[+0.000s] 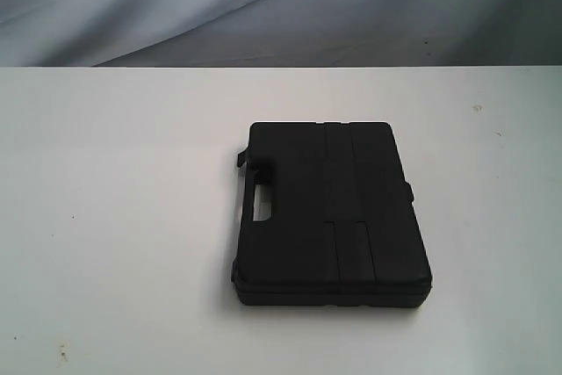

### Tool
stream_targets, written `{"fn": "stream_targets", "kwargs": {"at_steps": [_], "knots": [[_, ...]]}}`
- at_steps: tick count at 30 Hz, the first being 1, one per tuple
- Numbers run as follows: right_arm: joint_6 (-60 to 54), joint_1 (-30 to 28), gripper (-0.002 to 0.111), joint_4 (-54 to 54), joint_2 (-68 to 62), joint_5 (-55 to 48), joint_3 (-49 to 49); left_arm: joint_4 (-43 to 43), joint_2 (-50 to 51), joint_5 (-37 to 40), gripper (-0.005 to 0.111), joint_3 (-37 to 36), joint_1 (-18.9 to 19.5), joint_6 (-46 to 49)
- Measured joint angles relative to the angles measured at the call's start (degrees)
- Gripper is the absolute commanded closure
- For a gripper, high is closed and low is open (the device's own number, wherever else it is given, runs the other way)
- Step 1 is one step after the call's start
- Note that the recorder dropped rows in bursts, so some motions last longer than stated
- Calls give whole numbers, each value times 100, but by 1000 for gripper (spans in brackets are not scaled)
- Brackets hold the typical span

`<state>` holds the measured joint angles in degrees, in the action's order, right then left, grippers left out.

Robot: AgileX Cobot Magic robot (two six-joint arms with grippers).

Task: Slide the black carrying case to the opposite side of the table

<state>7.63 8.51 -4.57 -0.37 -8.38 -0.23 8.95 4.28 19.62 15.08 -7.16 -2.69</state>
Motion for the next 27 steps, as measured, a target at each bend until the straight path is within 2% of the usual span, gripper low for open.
{"fn": "stream_targets", "kwargs": {"at_steps": [5,10,15,21,24,27], "knots": [[0,0,108,0,0,0,0,531,818,410,107,295,-9,-11],[0,0,108,0,0,0,0,665,1690,656,107,765,-9,-11],[0,0,108,0,0,0,0,683,2675,1408,107,1381,-12,-11],[0,0,108,0,0,0,0,797,3674,2129,107,1797,-22,29],[0,0,108,0,0,0,0,865,4009,2293,107,1915,-229,77],[0,0,108,0,0,0,0,888,4350,2390,107,2042,-672,64]]}}
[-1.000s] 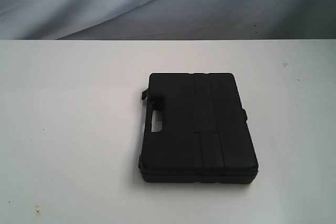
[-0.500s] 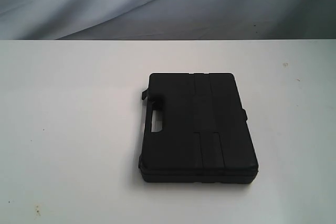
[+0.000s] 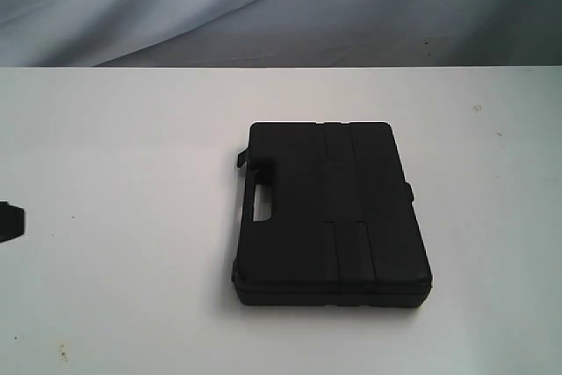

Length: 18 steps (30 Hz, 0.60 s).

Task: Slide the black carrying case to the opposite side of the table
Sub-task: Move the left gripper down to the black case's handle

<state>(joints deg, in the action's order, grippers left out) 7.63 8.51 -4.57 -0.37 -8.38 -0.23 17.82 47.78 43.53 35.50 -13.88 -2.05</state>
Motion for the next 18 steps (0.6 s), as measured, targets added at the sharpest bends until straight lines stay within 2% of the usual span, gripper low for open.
{"fn": "stream_targets", "kwargs": {"at_steps": [9,18], "knots": [[0,0,108,0,0,0,0,-142,1508,-129,107,668,-1178,-910],[0,0,108,0,0,0,0,-700,3300,-158,107,1870,-1866,-1595]]}}
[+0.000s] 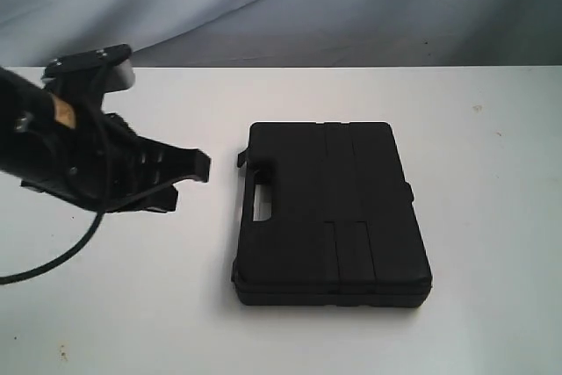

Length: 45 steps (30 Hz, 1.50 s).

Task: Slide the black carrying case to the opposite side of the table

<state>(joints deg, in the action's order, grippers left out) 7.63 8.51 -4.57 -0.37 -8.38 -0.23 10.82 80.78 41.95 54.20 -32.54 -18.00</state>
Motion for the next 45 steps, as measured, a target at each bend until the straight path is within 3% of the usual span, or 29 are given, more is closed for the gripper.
{"fn": "stream_targets", "kwargs": {"at_steps": [12,26,40,45], "knots": [[0,0,108,0,0,0,0,-773,1662,366,107,1573,-210,-512],[0,0,108,0,0,0,0,-809,2998,1273,107,2857,-210,-535],[0,0,108,0,0,0,0,-620,3545,908,106,3235,-210,-557],[0,0,108,0,0,0,0,-620,3568,719,101,3247,-210,-557]]}}
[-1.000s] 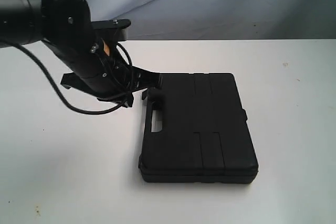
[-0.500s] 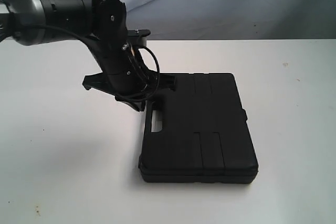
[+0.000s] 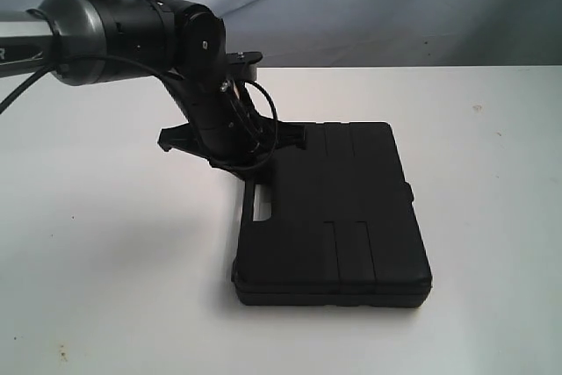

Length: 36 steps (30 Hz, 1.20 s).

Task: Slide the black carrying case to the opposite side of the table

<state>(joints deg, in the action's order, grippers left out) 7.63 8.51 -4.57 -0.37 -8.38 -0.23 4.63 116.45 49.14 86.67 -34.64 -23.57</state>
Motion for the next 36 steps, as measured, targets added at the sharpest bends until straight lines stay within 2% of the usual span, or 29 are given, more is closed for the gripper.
{"fn": "stream_targets", "kwargs": {"at_steps": [1,4,6,36], "knots": [[0,0,108,0,0,0,0,0,11,-9,99,0,0,0],[0,0,108,0,0,0,0,-42,11,-32,80,0,0,0],[0,0,108,0,0,0,0,-40,11,-32,74,0,0,0],[0,0,108,0,0,0,0,-191,921,-212,73,8,0,0]]}}
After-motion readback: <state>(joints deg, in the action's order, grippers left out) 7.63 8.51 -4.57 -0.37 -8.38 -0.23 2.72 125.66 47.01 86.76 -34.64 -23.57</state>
